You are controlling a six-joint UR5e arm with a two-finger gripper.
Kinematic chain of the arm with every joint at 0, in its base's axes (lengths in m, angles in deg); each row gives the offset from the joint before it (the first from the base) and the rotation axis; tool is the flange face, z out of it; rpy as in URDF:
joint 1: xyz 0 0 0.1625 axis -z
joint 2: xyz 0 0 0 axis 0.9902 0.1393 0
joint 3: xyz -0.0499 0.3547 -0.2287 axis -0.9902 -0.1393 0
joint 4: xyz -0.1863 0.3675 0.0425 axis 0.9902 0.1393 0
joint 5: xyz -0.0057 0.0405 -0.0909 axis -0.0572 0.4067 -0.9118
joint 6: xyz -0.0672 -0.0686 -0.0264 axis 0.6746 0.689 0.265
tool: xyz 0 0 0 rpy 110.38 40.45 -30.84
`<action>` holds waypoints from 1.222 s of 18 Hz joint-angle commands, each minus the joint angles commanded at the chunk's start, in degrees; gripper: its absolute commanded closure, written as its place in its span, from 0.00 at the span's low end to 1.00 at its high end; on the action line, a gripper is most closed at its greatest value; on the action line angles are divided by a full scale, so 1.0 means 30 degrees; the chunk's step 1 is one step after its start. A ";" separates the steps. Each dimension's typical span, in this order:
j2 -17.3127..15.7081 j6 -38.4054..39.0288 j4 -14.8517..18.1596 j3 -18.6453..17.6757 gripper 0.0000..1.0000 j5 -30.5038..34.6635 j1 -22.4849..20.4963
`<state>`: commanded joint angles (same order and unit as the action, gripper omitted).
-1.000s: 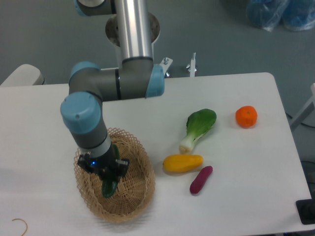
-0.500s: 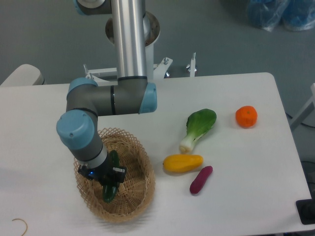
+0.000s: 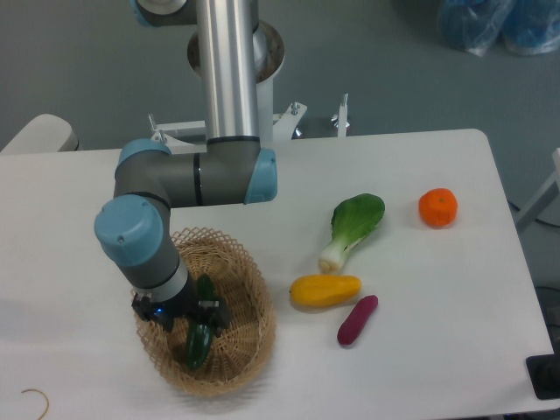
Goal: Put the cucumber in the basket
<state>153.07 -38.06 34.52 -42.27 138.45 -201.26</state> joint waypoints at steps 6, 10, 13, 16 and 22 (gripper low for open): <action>-0.1434 -0.4737 0.0058 0.0589 0.00 0.0029 -0.2193; -0.2549 -0.8367 0.0845 0.0296 0.00 -0.0117 -0.4216; -0.3311 -1.2525 0.2282 0.0296 0.00 -0.0379 -0.5768; -0.3487 -1.6539 0.2956 0.0296 0.00 -0.1081 -0.7173; -0.4250 -2.2317 0.4599 0.0208 0.00 -0.2605 -0.9842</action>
<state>140.32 -105.01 48.32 -41.64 130.63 -230.78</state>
